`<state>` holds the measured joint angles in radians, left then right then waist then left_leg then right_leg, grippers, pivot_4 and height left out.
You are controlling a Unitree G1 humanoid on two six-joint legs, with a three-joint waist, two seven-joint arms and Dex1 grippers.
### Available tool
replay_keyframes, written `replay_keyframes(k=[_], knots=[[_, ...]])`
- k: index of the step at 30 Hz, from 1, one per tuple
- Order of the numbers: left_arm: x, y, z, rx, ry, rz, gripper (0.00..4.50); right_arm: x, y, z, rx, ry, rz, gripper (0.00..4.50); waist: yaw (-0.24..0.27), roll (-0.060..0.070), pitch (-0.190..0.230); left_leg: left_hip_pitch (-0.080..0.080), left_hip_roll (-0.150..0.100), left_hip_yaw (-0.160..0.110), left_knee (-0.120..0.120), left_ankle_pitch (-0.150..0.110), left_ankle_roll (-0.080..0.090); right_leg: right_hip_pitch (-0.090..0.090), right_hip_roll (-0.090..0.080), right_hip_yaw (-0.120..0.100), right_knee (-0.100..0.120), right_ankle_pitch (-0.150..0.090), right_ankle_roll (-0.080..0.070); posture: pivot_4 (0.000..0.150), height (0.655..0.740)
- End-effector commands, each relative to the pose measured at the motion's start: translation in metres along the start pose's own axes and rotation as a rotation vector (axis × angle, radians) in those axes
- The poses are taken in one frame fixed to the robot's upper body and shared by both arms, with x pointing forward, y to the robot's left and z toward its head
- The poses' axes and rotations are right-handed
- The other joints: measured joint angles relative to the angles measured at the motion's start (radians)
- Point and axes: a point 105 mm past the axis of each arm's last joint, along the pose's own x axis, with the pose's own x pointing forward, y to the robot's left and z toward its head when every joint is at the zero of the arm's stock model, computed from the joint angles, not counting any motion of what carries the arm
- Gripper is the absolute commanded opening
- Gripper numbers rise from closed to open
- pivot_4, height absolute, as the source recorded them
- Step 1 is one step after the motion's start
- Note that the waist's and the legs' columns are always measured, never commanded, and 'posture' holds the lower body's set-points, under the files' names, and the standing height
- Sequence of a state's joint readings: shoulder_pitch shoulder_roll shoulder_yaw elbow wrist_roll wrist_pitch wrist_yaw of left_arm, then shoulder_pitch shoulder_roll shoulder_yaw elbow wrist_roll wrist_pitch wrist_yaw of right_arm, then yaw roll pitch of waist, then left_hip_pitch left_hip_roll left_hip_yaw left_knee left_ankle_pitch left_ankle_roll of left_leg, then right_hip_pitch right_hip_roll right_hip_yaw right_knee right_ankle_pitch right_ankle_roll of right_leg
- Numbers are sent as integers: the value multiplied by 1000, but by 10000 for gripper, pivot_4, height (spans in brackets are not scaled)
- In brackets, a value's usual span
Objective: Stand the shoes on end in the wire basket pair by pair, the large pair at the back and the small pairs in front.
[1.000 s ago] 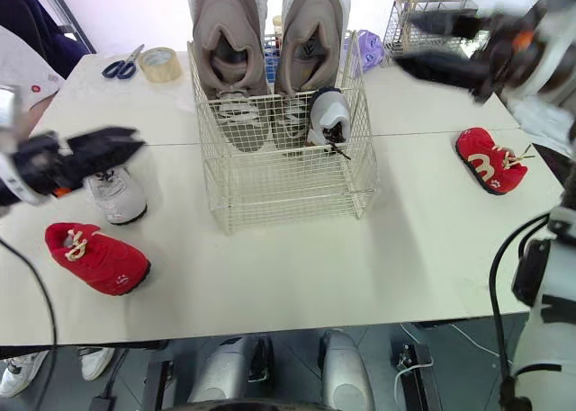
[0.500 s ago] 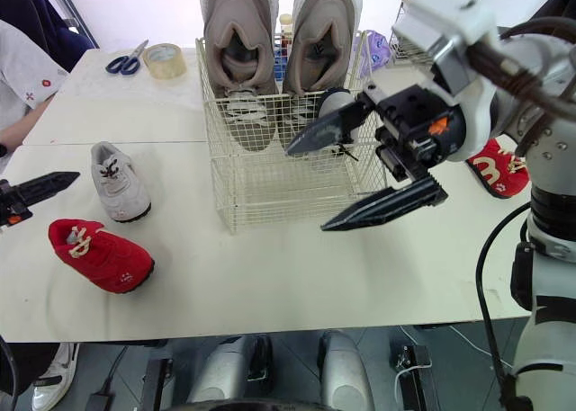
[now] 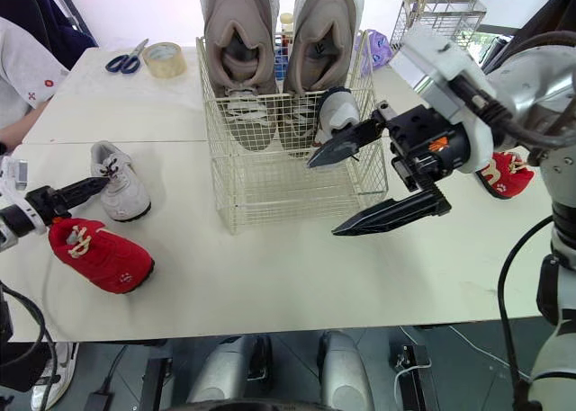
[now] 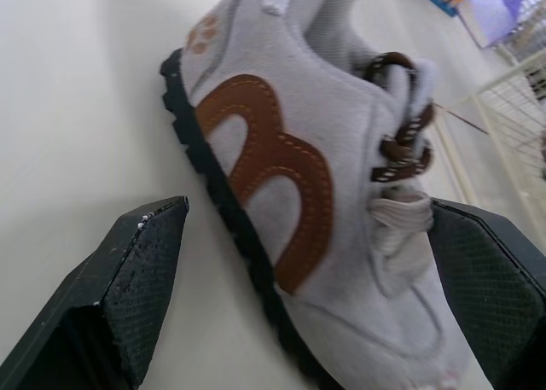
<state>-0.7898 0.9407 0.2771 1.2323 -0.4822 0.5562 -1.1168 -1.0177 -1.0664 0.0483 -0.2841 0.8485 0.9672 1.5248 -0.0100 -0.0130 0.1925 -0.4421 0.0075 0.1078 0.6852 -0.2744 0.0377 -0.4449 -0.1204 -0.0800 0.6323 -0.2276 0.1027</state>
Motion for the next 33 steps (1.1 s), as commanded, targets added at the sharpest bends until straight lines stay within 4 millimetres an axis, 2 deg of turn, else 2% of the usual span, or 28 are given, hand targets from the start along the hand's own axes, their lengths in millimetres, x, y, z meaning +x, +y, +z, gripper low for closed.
replay_keyframes(k=[1,3,9,11,15,19,25,29,30,31,33], knots=[[8,4,-9,-19,12,27,42602,-5,7,10,-38,6,-26,44918,1,0,0,0,0,0,0,0,0,0,0,-1,0,0,0,1500,7400],[14,0,-10,-26,7,9,36734,-5,9,11,-36,9,-32,45000,3,0,-1,0,0,-1,1,0,0,1,-1,-1,1,0,0,1500,7400],[24,-11,-1,-18,-21,-26,9096,-5,10,13,-36,-11,-58,45000,6,0,-1,0,0,-1,1,0,0,1,-2,-3,1,0,0,1500,7400],[22,-12,9,-5,-47,-22,1139,-4,8,11,-39,-16,-70,45000,9,0,-1,0,0,-1,1,0,0,1,-2,-4,1,0,0,1500,7400],[9,-18,43,29,-157,-30,1139,-1,4,10,-51,-45,-84,45000,6,-1,0,0,0,-1,3,0,0,1,-1,-4,2,0,0,1500,7400],[-19,-36,93,96,-292,-74,1139,2,-2,4,-64,-80,-100,45000,-2,-8,-1,-1,2,-1,3,0,0,1,0,-7,2,0,0,1500,7400],[-42,-62,121,193,-342,-164,1139,7,-10,0,-80,-119,-115,45000,-2,-8,-1,0,2,1,4,0,0,1,0,-8,2,0,1,1500,7400],[-55,-150,155,503,-522,-272,1139,-15,-26,5,-86,-171,-261,45000,4,-11,1,-2,3,-2,8,0,1,3,1,-8,3,0,1,1500,7400],[-57,-171,157,552,-567,-282,1139,-20,-28,8,-79,-188,-286,45000,8,-12,1,-3,3,-4,10,0,1,4,1,-9,2,1,1,1500,7400],[-60,-201,157,629,-625,-311,1139,-25,-30,11,-73,-210,-313,45000,14,-12,1,-4,3,-6,12,-1,2,5,1,-10,2,1,2,1500,7400],[-66,-251,149,732,-743,-367,1139,-31,-34,15,-62,-242,-354,45000,20,-12,1,-3,3,-6,13,-1,3,7,0,-10,0,3,3,1500,7400]])
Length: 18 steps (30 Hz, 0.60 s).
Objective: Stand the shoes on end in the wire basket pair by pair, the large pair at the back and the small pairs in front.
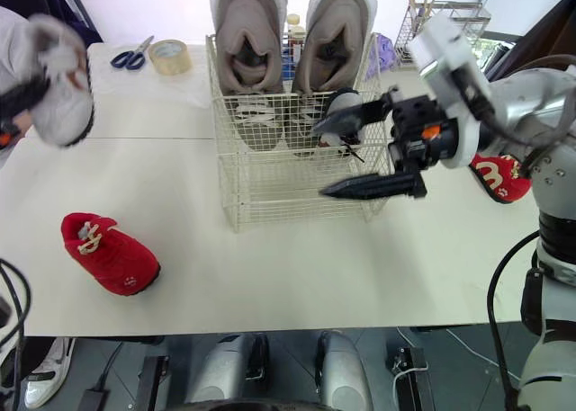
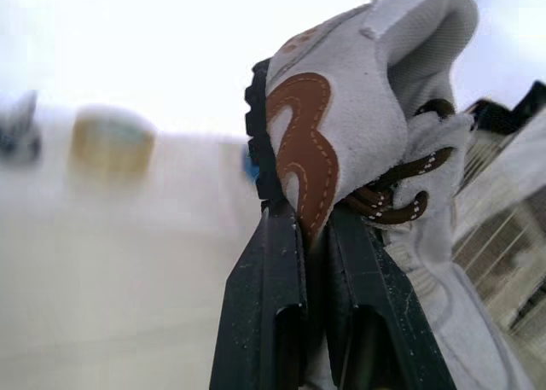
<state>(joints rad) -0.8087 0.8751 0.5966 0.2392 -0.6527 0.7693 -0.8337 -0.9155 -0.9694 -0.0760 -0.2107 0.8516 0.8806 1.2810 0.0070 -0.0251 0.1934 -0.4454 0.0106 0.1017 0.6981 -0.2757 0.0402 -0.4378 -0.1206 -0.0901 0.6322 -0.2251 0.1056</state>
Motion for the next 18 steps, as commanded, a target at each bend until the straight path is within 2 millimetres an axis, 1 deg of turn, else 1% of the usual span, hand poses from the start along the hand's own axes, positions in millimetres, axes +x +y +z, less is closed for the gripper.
replay_keyframes(k=[1,3,4,6,8,9,10,11,13,14,16,18], knots=[[9,-86,64,255,-268,-98,1139,-13,-8,21,-43,-67,-89,45000,4,0,0,1,-1,0,0,0,1,1,-1,1,-1,0,0,1500,7400],[14,-105,64,293,-302,-80,1139,-14,-12,18,-36,-62,-107,45000,2,2,-1,3,-1,0,0,-1,1,4,-2,1,-2,1,1,1500,7400],[15,-110,63,301,-308,-68,1139,-14,-13,17,-34,-57,-111,45000,2,2,-1,4,-1,1,0,-1,1,4,-1,1,-2,1,1,1500,7400],[24,-140,55,331,-356,-71,1139,-22,-25,9,-26,-25,-144,45000,3,5,-1,6,0,2,-1,0,-1,5,1,0,0,1,1,1500,7400],[25,-159,51,316,-410,-59,1139,-27,-33,4,-19,-11,-154,45000,3,5,-1,10,0,2,-1,0,-1,8,2,0,0,1,0,1500,7400],[26,-165,48,303,-425,-50,1139,-27,-36,4,-15,-10,-153,45000,5,5,-1,11,0,2,0,0,-1,10,2,0,0,1,0,1500,7400],[28,-175,43,319,-415,-72,1139,-27,-38,2,-13,-9,-152,45000,5,5,-1,11,0,2,0,0,0,10,2,1,0,1,0,1500,7400],[27,-180,40,321,-420,-87,1139,-25,-42,1,-11,-7,-151,45000,4,5,-1,11,0,2,0,0,0,10,2,1,0,1,0,1500,7400],[27,-181,37,307,-428,-89,1139,-23,-47,0,-4,-8,-150,45000,3,5,-1,11,0,2,-1,0,0,10,2,2,-1,1,0,1500,7400],[28,-183,31,302,-407,-117,1139,-24,-49,-1,0,-10,-151,45000,1,5,-1,11,0,2,-1,0,0,9,2,1,-1,1,0,1500,7400],[34,-182,8,336,-346,-168,1139,-26,-53,-2,8,-11,-150,45000,2,6,-1,11,1,2,-1,0,0,9,3,1,-1,1,0,1500,7400],[39,-177,-8,332,-345,-176,1139,-27,-56,-2,15,-15,-146,45000,5,7,-2,11,0,3,-1,0,0,10,3,1,-1,1,0,1500,7400]])
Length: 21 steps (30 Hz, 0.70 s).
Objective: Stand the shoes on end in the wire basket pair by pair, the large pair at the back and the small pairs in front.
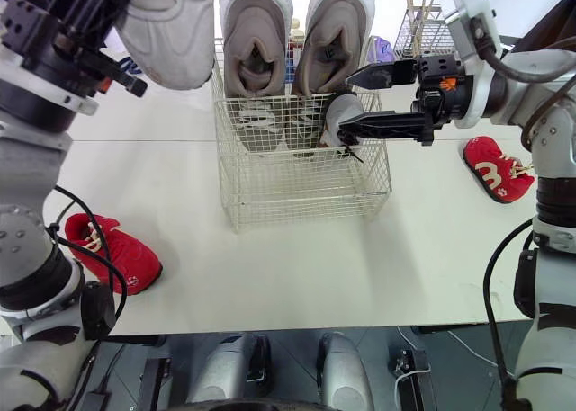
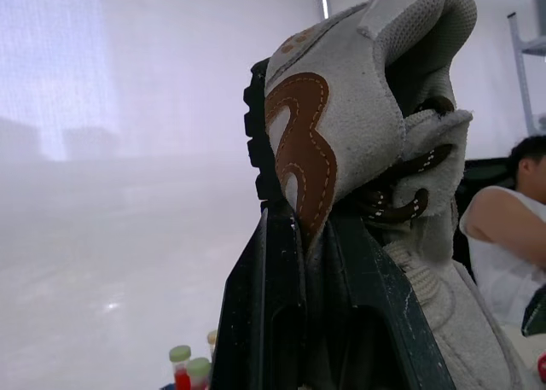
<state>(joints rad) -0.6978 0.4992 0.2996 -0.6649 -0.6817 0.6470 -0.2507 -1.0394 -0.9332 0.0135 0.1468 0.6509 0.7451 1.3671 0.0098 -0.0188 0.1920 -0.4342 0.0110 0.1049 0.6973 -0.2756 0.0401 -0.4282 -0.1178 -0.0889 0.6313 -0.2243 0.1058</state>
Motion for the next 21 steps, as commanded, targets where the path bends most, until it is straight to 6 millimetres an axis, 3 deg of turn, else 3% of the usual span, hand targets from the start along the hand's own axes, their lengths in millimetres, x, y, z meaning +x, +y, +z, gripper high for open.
replay_keyframes(k=[1,8,11,21], knots=[[1,-4,-20,23,-35,-33,1139,-5,-2,13,-45,-20,2,45000,5,0,0,0,0,0,0,0,0,0,0,0,0,0,0,1500,7400],[3,-38,-53,94,-110,-121,1139,-18,0,8,0,3,-28,45000,4,0,0,-1,-1,0,1,-2,3,1,-1,0,-3,0,0,1500,7400],[-1,-54,-65,118,-133,-162,1139,-26,10,5,28,29,-30,45000,5,0,0,-1,-1,0,1,-2,3,1,-1,0,-3,0,0,1500,7400],[5,-60,-96,238,-212,-105,1139,-21,54,-4,121,49,-20,45000,5,2,-1,-1,0,-1,1,-2,3,0,-5,-1,-2,1,-1,1500,7400]])
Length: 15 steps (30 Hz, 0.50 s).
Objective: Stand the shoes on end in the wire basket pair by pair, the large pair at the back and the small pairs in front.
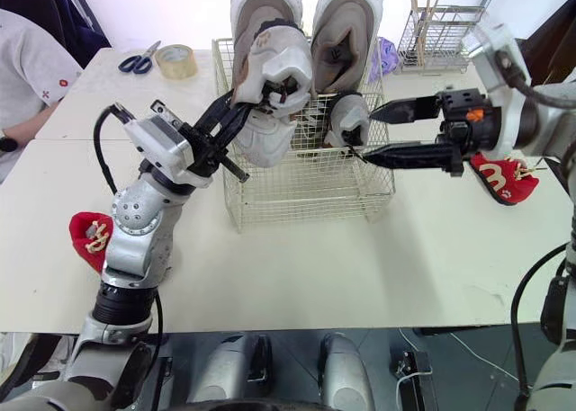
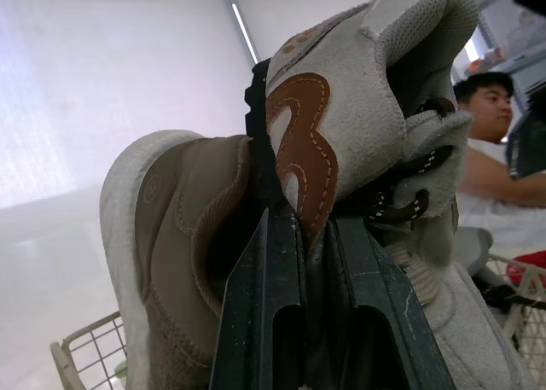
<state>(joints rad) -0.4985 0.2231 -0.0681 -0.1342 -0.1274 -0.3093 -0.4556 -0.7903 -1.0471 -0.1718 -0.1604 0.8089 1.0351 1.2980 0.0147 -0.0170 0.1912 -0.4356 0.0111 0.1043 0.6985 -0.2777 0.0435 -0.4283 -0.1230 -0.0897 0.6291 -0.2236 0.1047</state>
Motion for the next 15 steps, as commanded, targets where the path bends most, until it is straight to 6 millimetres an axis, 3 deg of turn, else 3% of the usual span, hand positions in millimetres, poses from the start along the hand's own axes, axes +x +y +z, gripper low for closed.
replay_keyframes(k=[1,10,15], knots=[[13,4,11,94,-106,37,1139,-4,13,13,-42,-30,-24,45000,1,0,0,0,0,0,0,0,0,0,0,0,0,0,0,1500,7400],[20,9,9,204,-159,102,1139,-5,20,13,-16,-36,-55,45000,-1,0,0,0,-1,0,0,-2,3,0,-2,0,-1,0,0,1500,7400],[9,0,-26,52,-28,122,1139,-4,20,14,-11,-34,-54,45000,0,0,0,0,-1,0,0,-3,6,0,-2,0,-1,0,0,1500,7400]])
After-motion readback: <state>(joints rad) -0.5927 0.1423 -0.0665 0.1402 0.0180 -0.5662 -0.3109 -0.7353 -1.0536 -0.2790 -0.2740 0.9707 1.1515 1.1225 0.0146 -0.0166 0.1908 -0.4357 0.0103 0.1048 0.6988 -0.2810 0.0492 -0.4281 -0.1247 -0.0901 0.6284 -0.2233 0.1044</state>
